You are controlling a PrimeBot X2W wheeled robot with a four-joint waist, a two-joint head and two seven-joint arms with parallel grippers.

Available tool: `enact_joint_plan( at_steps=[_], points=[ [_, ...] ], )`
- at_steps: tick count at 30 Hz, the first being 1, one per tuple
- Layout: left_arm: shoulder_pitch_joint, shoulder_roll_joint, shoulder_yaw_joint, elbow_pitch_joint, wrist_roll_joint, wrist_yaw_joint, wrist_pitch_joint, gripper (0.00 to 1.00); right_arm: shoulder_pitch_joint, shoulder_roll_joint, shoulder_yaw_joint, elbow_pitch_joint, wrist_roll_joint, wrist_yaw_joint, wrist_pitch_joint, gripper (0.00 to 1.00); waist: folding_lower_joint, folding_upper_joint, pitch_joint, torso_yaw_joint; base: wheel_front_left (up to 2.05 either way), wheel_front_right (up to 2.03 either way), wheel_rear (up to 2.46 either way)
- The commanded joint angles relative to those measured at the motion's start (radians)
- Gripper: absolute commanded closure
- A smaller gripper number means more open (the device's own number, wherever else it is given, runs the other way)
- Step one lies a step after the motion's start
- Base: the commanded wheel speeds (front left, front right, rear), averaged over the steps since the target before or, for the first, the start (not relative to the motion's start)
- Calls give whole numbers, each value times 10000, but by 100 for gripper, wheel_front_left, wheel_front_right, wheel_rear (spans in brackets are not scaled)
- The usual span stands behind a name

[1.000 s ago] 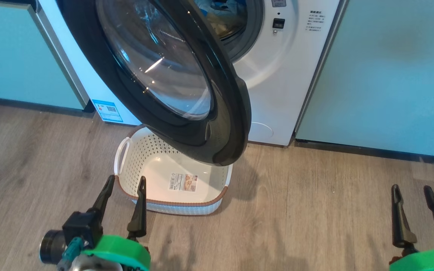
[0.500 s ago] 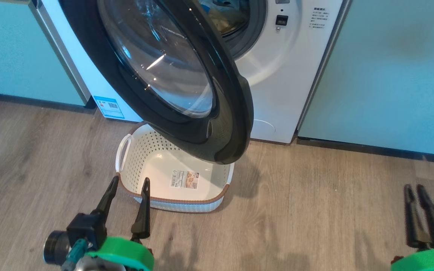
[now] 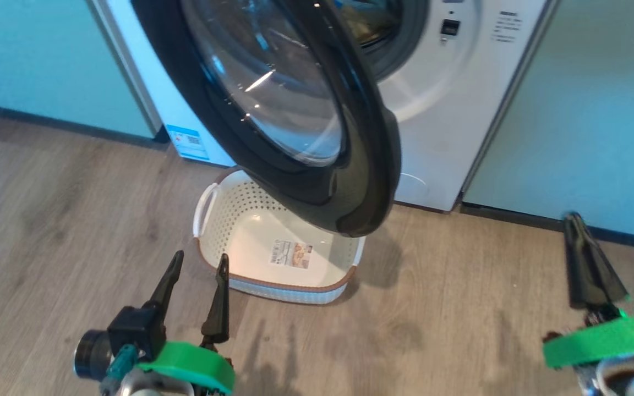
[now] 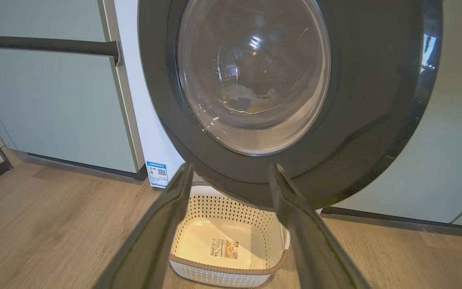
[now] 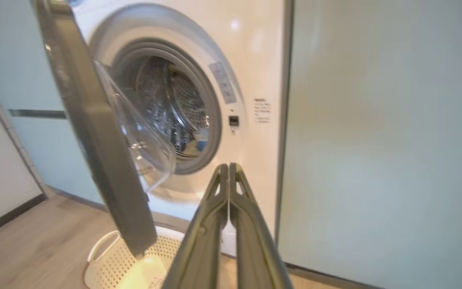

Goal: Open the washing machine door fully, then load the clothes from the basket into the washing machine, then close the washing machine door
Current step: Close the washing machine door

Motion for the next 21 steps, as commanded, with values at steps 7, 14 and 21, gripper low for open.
enact_joint_plan(
  at_steps=[7, 14, 21],
  points=[
    [-703, 9, 138, -35, 118, -101, -157, 0, -1580, -536, 2170, -645, 490, -29, 243, 100, -1, 0, -6, 763, 0, 0, 0],
    [-784, -36, 25, 137, 96, -177, -228, 0, -2643, -677, 3532, -132, 901, -29, 228, 100, -1, 0, -98, 1338, 0, 0, 0],
    [-840, -133, -156, 266, 98, -247, -287, 0, -3738, -534, 4103, 833, 1199, -29, 161, 100, -1, 0, -129, 1814, 0, 0, 0]
  ],
)
